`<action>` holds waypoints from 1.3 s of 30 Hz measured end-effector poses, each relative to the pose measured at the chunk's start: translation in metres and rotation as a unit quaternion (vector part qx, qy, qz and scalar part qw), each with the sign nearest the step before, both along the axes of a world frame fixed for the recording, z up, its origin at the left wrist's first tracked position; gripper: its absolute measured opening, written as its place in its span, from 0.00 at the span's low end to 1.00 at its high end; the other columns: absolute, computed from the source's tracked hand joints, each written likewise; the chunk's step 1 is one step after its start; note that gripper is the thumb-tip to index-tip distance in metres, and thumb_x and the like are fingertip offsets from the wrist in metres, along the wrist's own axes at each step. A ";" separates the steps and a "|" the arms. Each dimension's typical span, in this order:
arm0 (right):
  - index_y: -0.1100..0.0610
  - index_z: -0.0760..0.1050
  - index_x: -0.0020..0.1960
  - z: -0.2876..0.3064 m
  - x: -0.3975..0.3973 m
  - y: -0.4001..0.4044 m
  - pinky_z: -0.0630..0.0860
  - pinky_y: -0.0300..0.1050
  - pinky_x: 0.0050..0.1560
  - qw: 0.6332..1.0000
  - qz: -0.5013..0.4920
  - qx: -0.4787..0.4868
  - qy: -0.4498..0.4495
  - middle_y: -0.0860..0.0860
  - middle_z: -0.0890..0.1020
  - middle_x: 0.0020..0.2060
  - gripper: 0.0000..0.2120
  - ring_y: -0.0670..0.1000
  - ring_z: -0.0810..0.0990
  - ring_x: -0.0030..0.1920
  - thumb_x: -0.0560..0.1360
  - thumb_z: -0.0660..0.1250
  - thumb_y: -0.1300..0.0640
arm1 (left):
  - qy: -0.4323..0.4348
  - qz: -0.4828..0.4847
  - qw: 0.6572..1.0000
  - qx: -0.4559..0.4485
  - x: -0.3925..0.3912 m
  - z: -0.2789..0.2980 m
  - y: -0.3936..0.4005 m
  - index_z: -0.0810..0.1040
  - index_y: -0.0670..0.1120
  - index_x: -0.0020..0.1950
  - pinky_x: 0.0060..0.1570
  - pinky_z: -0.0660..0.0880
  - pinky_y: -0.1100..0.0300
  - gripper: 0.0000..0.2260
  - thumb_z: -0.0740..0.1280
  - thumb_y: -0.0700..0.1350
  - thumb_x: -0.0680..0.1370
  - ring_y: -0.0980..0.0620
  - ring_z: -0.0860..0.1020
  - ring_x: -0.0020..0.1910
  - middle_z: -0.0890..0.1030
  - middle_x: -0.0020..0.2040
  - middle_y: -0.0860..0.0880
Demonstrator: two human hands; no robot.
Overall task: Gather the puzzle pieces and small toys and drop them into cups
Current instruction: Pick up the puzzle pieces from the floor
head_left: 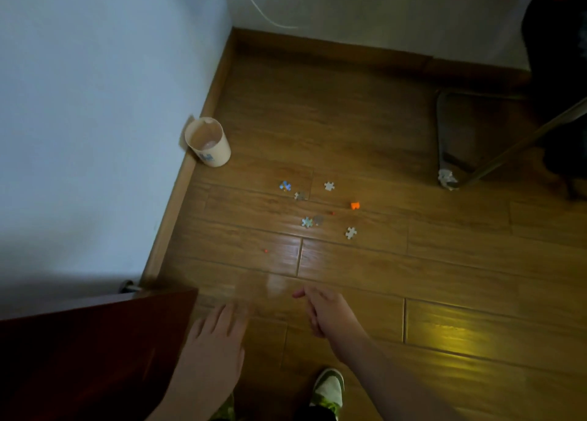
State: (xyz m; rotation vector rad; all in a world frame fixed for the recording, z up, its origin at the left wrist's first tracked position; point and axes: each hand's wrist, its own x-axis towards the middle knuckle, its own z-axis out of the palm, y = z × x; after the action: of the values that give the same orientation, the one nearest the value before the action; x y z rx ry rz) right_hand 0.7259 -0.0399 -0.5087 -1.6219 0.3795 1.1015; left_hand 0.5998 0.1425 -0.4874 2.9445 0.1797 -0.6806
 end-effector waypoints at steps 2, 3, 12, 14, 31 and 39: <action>0.57 0.80 0.48 -0.001 0.005 0.001 0.62 0.41 0.26 1.000 0.012 0.005 0.007 0.50 0.70 0.24 0.15 0.47 0.65 0.23 0.82 0.56 0.54 | 0.004 0.013 1.000 -0.003 0.001 -0.002 0.001 0.80 0.46 0.61 0.45 0.81 0.48 0.30 0.79 0.48 0.60 0.45 0.82 0.54 0.82 0.56 0.45; 0.57 0.80 0.47 -0.003 0.008 0.002 0.63 0.41 0.26 1.000 0.014 0.001 0.013 0.50 0.70 0.25 0.15 0.47 0.66 0.23 0.82 0.56 0.53 | 0.006 0.021 1.000 -0.003 0.002 -0.004 0.001 0.80 0.46 0.60 0.45 0.81 0.49 0.28 0.79 0.48 0.61 0.45 0.81 0.54 0.82 0.56 0.45; 0.56 0.80 0.41 -0.041 0.047 0.007 0.70 0.44 0.31 0.995 0.000 -0.097 0.006 0.53 0.76 0.30 0.14 0.50 0.73 0.28 0.80 0.59 0.56 | 0.014 0.007 1.000 -0.014 0.049 -0.043 0.026 0.73 0.45 0.67 0.57 0.76 0.45 0.21 0.63 0.50 0.76 0.44 0.76 0.62 0.78 0.63 0.44; 0.56 0.79 0.40 -0.044 0.058 0.010 0.70 0.43 0.30 0.993 -0.007 -0.114 -0.003 0.53 0.75 0.29 0.14 0.49 0.72 0.27 0.80 0.59 0.56 | 0.026 0.006 0.999 -0.020 0.061 -0.044 0.036 0.69 0.46 0.71 0.60 0.73 0.46 0.21 0.57 0.52 0.79 0.44 0.73 0.65 0.74 0.66 0.44; 0.55 0.79 0.45 -0.228 0.200 0.010 0.65 0.41 0.29 0.904 0.321 -0.239 -0.153 0.51 0.78 0.32 0.12 0.51 0.76 0.32 0.80 0.60 0.52 | 0.144 0.171 0.970 -0.100 0.172 -0.263 0.060 0.71 0.47 0.66 0.38 0.77 0.57 0.14 0.57 0.47 0.82 0.53 0.79 0.39 0.81 0.43 0.50; 0.53 0.79 0.44 -0.345 0.249 -0.004 0.77 0.54 0.41 0.906 0.321 -0.240 -0.136 0.56 0.81 0.41 0.12 0.57 0.79 0.40 0.80 0.59 0.51 | 0.178 0.201 0.956 -0.120 0.195 -0.417 0.052 0.59 0.48 0.76 0.53 0.75 0.55 0.25 0.62 0.47 0.81 0.45 0.77 0.60 0.70 0.68 0.42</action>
State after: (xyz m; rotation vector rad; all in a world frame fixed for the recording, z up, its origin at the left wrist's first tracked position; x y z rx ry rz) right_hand 0.9749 -0.0444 -0.8539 -2.4119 -0.1034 1.2924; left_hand 0.7950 0.1942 -0.9040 2.4240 0.6542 -1.0668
